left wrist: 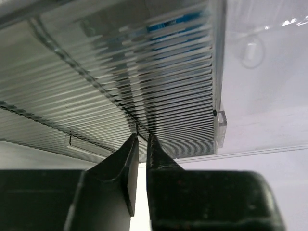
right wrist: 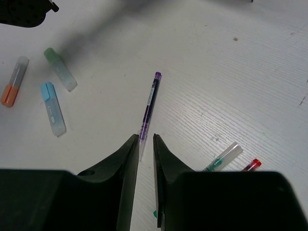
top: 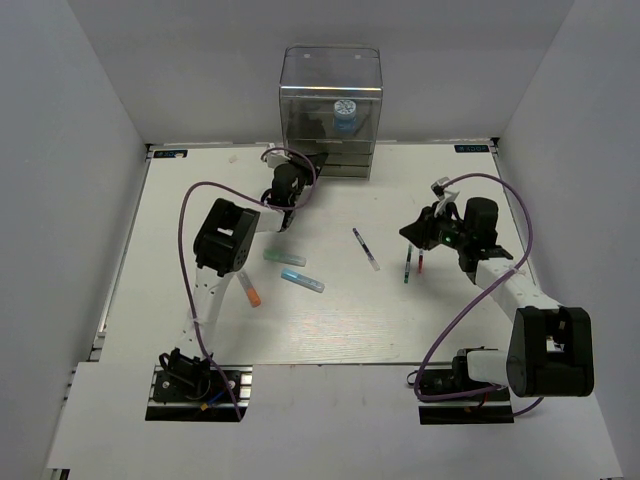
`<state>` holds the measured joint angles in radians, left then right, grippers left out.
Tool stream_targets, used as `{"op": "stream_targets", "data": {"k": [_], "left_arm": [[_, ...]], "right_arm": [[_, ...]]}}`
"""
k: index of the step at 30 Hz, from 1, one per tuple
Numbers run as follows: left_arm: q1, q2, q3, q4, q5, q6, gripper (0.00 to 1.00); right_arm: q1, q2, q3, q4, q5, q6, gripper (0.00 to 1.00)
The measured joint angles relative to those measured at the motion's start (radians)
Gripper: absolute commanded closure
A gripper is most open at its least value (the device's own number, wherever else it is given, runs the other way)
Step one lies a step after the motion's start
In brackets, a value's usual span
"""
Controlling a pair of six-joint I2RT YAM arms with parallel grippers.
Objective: Sort the stationery into containers
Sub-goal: Open the drawer in the storage box.
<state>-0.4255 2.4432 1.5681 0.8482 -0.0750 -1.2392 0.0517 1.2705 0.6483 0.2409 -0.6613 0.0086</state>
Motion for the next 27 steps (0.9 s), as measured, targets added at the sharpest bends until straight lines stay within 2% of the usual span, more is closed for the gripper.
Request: {"op": "stream_targets", "data": {"k": [3, 8, 9, 13, 18, 22, 25, 26, 27], "left_arm": [[0.000, 0.013, 0.001, 0.030, -0.003, -0.019, 1.00], [-0.002, 0.014, -0.045, 0.105, -0.008, -0.030, 1.00], [-0.002, 0.010, -0.068, 0.129, -0.007, -0.034, 1.00], [-0.006, -0.039, -0.198, 0.223, -0.001, -0.046, 1.00], [-0.018, -0.114, -0.359, 0.304, 0.003, -0.049, 1.00], [-0.024, -0.142, -0.420, 0.335, 0.008, -0.051, 1.00], [-0.031, -0.146, -0.429, 0.340, 0.010, -0.051, 0.69], [-0.032, -0.146, -0.430, 0.341, 0.011, -0.047, 0.52], [-0.032, -0.147, -0.431, 0.338, 0.012, -0.045, 0.47]], "right_arm": [[0.000, 0.000, -0.011, -0.001, -0.003, 0.000, 0.76], [0.000, 0.000, -0.011, 0.002, -0.009, 0.000, 0.76], [0.000, 0.000, -0.011, 0.002, -0.011, 0.000, 0.70], [-0.002, -0.001, -0.011, 0.002, -0.024, -0.002, 0.63], [-0.005, -0.010, -0.022, 0.002, -0.043, -0.004, 0.60], [-0.005, -0.015, -0.027, 0.001, -0.050, -0.016, 0.56], [-0.005, -0.018, -0.027, -0.001, -0.056, -0.027, 0.43], [-0.005, -0.019, -0.027, -0.003, -0.060, -0.035, 0.38], [-0.005, -0.019, -0.027, -0.006, -0.066, -0.042, 0.35]]}}
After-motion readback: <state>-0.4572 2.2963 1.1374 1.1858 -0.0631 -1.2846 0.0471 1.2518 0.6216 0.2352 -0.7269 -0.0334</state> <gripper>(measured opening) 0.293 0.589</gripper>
